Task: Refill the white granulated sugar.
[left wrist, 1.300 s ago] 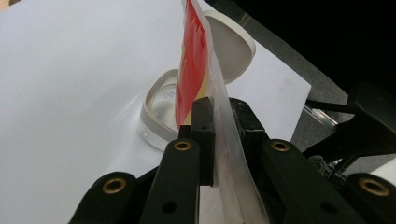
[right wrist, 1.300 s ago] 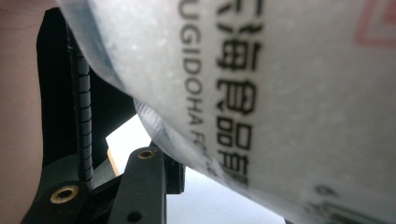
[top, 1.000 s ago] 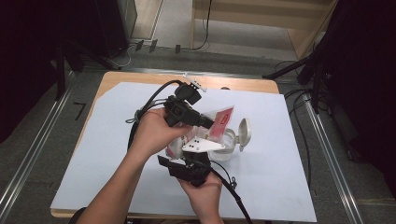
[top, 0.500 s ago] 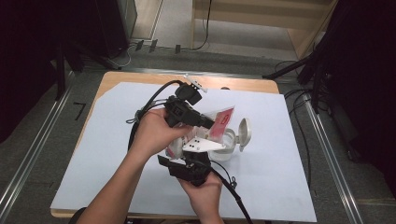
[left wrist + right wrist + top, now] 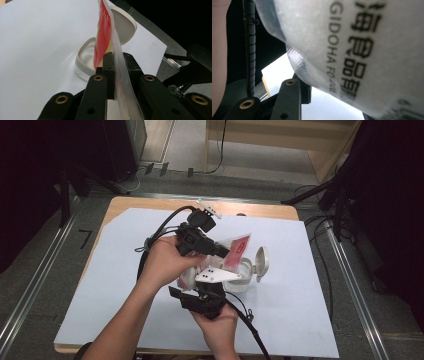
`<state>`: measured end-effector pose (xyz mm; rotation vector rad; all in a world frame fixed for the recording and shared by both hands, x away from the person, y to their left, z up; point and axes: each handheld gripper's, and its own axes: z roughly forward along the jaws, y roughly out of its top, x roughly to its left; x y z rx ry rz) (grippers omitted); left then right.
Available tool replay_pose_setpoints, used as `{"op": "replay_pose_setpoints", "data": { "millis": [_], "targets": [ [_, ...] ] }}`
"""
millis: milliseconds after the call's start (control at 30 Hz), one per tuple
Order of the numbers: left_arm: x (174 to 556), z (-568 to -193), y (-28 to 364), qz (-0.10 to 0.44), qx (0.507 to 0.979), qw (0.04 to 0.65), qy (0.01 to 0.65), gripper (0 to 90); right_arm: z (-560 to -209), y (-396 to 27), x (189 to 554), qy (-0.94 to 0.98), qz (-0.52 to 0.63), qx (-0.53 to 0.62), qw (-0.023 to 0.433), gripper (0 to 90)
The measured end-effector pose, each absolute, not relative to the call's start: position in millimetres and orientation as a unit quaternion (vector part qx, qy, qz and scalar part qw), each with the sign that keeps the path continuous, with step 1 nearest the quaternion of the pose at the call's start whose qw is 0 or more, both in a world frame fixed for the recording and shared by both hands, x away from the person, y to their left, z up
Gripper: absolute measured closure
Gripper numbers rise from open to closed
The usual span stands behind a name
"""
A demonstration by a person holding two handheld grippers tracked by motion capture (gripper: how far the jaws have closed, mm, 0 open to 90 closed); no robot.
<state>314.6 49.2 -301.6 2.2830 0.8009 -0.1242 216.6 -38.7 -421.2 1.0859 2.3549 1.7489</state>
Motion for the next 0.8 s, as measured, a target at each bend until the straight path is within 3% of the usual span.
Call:
{"op": "replay_pose_setpoints", "data": {
  "millis": [800],
  "targets": [
    [314.2, -301.6, 49.4, -0.046, 0.884, 0.350, 0.308, 82.7, -421.6, -38.4, 216.0, 0.747, 0.564, 0.352, 0.001, 63.6]
  ]
}}
